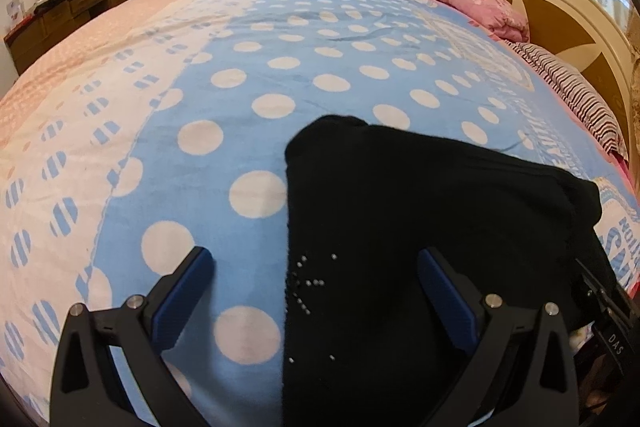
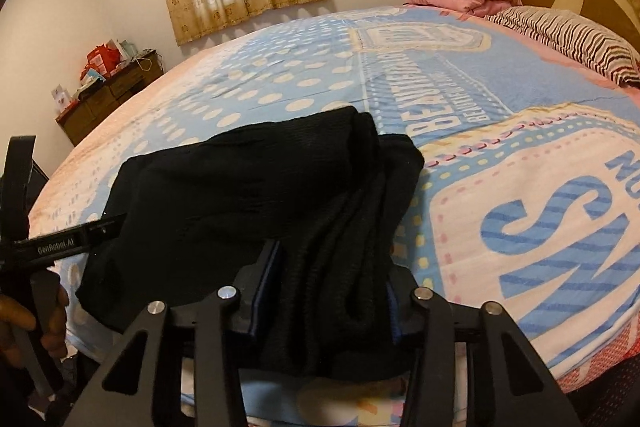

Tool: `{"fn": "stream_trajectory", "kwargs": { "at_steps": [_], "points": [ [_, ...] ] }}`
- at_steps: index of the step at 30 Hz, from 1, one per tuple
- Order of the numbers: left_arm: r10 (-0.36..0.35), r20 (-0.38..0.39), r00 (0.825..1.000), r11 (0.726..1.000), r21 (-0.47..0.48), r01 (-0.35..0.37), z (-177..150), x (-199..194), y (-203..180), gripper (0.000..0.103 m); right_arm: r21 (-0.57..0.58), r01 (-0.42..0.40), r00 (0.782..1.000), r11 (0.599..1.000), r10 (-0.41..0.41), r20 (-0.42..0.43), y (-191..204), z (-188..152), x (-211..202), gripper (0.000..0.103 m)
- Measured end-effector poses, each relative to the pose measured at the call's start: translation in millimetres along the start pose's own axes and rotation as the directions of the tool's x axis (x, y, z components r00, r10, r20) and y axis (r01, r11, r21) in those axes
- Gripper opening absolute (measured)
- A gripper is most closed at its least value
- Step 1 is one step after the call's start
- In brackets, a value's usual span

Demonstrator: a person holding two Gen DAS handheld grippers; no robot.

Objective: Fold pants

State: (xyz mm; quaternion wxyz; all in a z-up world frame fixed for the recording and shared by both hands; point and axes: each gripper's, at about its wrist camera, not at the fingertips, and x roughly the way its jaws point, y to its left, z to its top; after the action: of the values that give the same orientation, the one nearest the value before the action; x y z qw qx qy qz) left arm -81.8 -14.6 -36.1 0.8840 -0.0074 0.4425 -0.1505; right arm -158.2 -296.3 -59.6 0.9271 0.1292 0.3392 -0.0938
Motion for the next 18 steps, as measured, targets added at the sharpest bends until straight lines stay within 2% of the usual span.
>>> {"fn": "stream_trajectory", "kwargs": {
  "at_steps": [3, 5, 8, 12, 16, 18],
  "points": [
    [-0.012, 0.005, 1.000, 1.000, 0.014, 0.012, -4.9, -1.9, -4.7, 0.102, 0.011, 0.001, 1.000, 1.000, -0.001, 0.003, 0.3, -1.2, 0.0, 0.045],
    [-0.026, 0.009, 1.000, 0.999, 0.032, 0.026, -5.4, -3.3, -8.3, 0.094, 0.013, 0.009, 1.000, 1.000, -0.009, 0.007, 2.3, -1.6, -0.4, 0.045],
    [-0.083, 0.002, 0.997, 0.995, 0.056, 0.082, -4.4, -7.7, -14.4, 0.068, 0.005, 0.031, 0.999, 1.000, -0.031, 0.014, 6.8, -2.0, -1.2, 0.043],
    [-0.102, 0.008, 0.995, 0.995, 0.025, 0.101, -3.8, -9.7, -13.3, 0.054, -0.024, 0.066, 0.998, 0.998, -0.066, 0.025, 14.6, -2.1, -4.7, 0.039],
    [-0.101, 0.015, 0.995, 0.995, -0.013, 0.101, -1.6, -13.0, -10.1, 0.025, -0.051, 0.097, 0.995, 0.994, -0.095, 0.039, 22.1, 2.2, -10.9, 0.034],
    [-0.101, 0.022, 0.995, 0.995, 0.001, 0.101, -1.6, -15.4, -11.4, 0.020, -0.070, 0.112, 0.993, 0.991, -0.109, 0.056, 28.1, 4.5, -16.5, 0.033]
  ]
}}
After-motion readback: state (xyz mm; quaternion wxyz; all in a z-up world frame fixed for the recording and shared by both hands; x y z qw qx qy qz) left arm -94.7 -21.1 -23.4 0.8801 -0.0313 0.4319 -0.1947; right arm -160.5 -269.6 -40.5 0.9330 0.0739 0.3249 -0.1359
